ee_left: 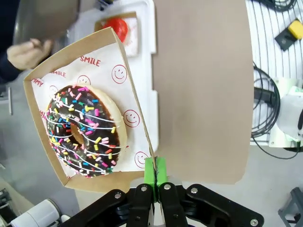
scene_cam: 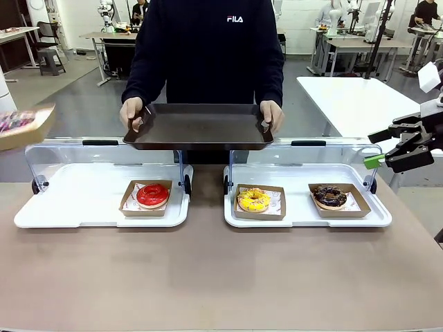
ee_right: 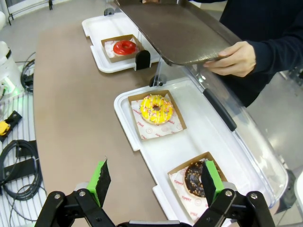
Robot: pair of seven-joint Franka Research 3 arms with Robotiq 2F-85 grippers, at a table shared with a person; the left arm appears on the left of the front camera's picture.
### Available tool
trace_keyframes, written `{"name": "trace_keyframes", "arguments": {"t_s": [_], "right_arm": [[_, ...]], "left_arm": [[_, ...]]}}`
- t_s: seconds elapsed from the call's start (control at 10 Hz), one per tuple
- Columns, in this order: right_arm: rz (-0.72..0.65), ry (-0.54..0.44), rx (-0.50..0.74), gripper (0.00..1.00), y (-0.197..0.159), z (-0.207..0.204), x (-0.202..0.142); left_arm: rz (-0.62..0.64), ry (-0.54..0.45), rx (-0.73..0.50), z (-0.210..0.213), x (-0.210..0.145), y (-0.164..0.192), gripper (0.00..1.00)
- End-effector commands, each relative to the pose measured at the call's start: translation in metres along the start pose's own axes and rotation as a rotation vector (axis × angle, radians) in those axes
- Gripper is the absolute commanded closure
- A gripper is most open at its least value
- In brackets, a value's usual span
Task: Provide the desired donut to the person.
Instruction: Place the picked Paper togo box onto the Handle tray extended by the person.
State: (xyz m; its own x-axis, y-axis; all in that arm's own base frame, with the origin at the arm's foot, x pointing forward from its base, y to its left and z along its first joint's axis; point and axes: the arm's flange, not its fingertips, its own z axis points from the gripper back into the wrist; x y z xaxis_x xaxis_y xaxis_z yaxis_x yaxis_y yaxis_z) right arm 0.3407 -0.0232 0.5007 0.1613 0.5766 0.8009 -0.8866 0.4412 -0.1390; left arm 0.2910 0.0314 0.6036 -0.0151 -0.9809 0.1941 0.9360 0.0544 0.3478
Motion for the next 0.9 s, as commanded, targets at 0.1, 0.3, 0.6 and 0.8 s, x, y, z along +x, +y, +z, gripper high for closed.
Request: {"name": "trace_keyframes", "arguments": {"t_s": [0.1, 0.3, 0.6, 0.8], "right_arm": [[0.009, -0.032, 0.007, 0.0, -0.003, -0.003, 0.0], [0.009, -0.032, 0.007, 0.0, -0.003, -0.003, 0.0], [0.009, -0.032, 0.007, 0.0, -0.003, -0.003, 0.0], [0.009, -0.032, 0.007, 0.0, -0.003, -0.003, 0.0]], "left_arm": [[-0.019, 0.027, -0.061, 0.007, 0.082, 0.082, 0.99], [-0.025, 0.048, -0.089, -0.02, 0.136, 0.129, 0.99], [-0.117, 0.091, -0.112, -0.084, 0.212, 0.162, 0.99], [-0.162, 0.141, -0.098, -0.118, 0.239, 0.174, 0.99]]}}
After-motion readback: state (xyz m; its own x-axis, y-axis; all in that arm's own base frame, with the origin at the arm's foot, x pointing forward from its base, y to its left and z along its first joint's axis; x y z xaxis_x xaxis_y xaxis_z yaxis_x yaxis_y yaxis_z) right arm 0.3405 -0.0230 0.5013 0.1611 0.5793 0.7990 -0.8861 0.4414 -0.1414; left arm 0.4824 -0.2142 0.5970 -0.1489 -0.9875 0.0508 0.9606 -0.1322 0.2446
